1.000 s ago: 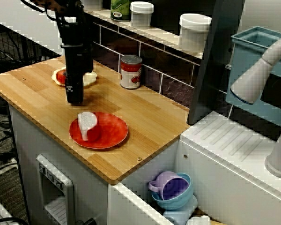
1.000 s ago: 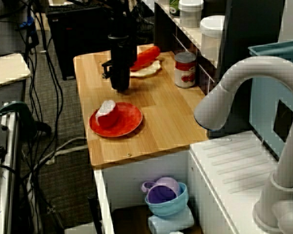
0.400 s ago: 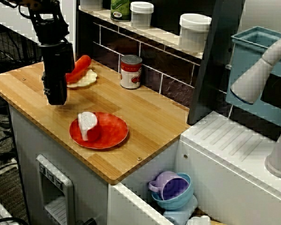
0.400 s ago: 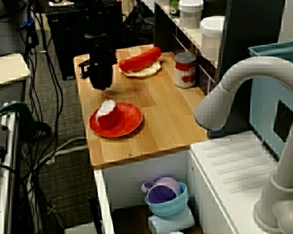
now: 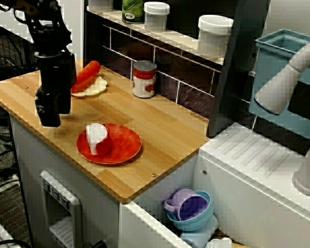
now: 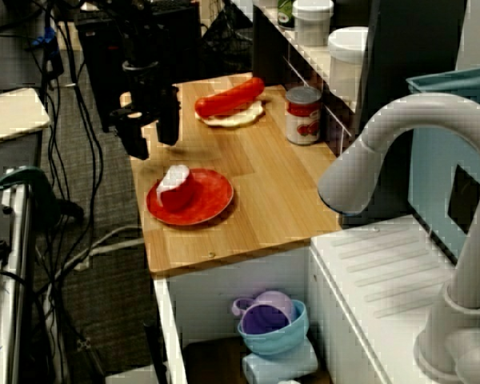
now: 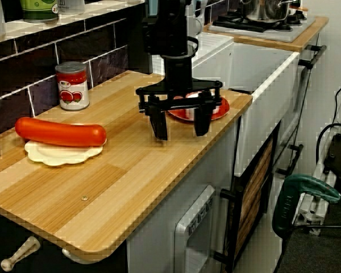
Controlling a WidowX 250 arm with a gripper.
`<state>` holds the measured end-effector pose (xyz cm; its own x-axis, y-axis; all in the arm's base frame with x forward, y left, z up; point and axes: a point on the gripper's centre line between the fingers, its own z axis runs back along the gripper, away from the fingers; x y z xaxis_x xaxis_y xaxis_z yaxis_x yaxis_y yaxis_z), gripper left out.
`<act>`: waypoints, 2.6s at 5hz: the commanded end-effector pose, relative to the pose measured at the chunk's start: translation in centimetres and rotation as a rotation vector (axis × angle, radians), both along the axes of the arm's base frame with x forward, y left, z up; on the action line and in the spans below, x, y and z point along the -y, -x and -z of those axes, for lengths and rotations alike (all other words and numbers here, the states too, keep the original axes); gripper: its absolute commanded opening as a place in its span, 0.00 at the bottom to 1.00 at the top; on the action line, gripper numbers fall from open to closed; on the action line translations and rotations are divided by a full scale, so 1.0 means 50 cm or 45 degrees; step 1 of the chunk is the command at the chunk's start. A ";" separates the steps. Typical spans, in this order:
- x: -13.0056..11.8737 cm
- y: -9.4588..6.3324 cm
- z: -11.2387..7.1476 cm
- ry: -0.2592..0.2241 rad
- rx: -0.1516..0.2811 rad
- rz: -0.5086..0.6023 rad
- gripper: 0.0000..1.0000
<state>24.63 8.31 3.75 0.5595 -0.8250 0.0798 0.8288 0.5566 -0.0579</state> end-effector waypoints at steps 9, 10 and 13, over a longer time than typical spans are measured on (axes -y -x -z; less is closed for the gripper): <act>0.124 0.019 0.007 -0.053 0.062 0.145 0.00; 0.133 0.004 0.017 -0.053 0.050 0.125 0.00; 0.181 -0.080 0.004 0.005 -0.012 0.025 0.00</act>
<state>27.90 -0.92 2.64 0.5499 -0.8331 0.0597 0.8336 0.5431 -0.1003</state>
